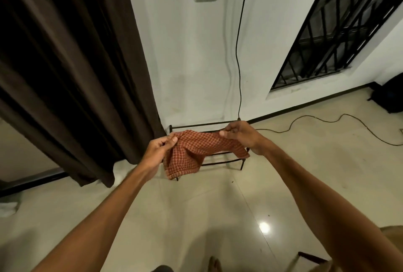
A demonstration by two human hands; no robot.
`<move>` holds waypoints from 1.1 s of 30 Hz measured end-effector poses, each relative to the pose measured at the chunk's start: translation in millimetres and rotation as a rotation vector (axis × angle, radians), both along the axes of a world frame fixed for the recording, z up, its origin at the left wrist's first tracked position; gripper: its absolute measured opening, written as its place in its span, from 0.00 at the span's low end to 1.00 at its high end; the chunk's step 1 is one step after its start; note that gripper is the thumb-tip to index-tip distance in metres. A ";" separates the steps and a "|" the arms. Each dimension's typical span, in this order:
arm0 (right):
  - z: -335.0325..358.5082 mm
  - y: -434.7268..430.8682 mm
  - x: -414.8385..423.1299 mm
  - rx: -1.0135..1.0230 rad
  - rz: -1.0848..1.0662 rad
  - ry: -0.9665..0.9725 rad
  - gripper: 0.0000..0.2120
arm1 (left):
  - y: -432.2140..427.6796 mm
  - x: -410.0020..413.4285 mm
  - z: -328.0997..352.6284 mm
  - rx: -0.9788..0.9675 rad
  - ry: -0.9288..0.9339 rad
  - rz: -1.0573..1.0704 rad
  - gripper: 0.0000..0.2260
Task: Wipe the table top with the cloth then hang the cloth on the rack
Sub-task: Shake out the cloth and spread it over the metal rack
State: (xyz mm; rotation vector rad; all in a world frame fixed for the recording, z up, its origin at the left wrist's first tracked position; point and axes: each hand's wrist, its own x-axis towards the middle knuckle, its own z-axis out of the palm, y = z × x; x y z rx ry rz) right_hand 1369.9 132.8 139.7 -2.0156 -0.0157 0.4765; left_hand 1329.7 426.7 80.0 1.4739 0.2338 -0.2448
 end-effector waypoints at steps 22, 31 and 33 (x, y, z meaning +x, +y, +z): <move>-284.4 -0.1 172.9 -0.254 0.060 0.182 0.09 | -17.2 144.8 -249.6 0.263 0.299 0.038 0.20; -457.9 16.5 278.6 -0.235 0.069 0.058 0.10 | -33.2 215.0 -405.9 0.420 0.319 0.202 0.30; -486.0 24.6 294.2 -0.315 0.063 -0.029 0.12 | -35.9 224.9 -432.2 0.547 0.303 0.219 0.27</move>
